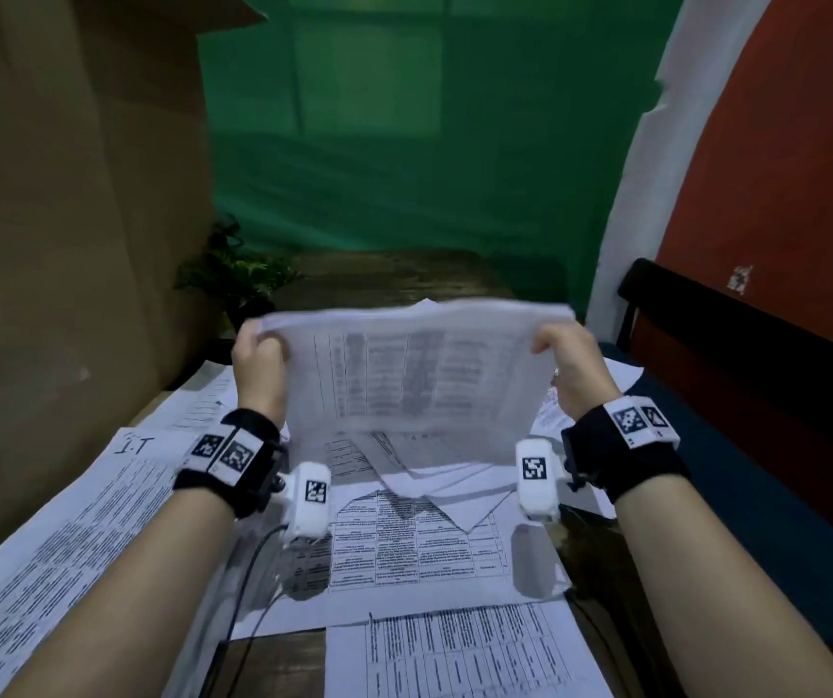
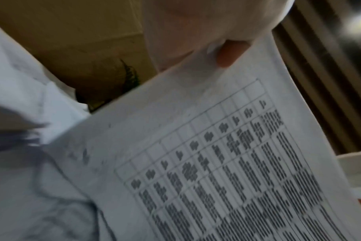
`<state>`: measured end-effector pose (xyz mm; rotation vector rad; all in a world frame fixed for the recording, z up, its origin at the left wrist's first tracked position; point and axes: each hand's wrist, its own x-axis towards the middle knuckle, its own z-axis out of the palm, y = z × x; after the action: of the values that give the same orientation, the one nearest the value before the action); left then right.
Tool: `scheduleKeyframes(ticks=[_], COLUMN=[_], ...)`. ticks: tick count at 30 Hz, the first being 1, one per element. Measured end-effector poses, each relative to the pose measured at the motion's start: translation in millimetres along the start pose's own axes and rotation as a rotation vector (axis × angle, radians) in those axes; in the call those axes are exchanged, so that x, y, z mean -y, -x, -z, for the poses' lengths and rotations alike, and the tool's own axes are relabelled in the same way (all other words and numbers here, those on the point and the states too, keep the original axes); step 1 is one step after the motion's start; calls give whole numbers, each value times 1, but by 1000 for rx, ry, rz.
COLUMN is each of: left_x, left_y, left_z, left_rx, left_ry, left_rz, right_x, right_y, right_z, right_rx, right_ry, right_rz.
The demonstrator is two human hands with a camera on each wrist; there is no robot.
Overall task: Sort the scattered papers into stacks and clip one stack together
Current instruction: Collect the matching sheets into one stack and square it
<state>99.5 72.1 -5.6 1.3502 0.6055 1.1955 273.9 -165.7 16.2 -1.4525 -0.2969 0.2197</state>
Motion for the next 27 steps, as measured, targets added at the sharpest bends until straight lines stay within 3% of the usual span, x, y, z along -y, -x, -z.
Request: scheduleKeyframes(ticks=[3,8,12,15,17,20,21,24,27], left_x=[11,-4,6,15,14,11,12,18,27], left_y=[2,3,8,6,1,-5,-7,-8,2], left_z=[2,-10,0,4,4,3,3,6,13], left_rx=[26,39,183,278,211,55,1,-98,-57], left_ry=[-23,66,-83,-231,-339,-300,-235,-50,138], left_rz=[87,57,98,-32,-172,-169,-117,105,284], right_x=[-11,1,-22,-29,-26,-29,-30,-29,-30], right_y=[-1,-3,-12,-20,-21,-6,4,32,54], right_z=[1,-14,-1,-1,-6,-13,-17,-42,-78], right_rx=[1,-11,-53,-34,-117,-222,-157,257,419], right_ry=[-7,-63,16,-7,-8,34,18,-189,-431], right_rz=[-3,106,-21,-41,-39,-187,-267,-495,-686])
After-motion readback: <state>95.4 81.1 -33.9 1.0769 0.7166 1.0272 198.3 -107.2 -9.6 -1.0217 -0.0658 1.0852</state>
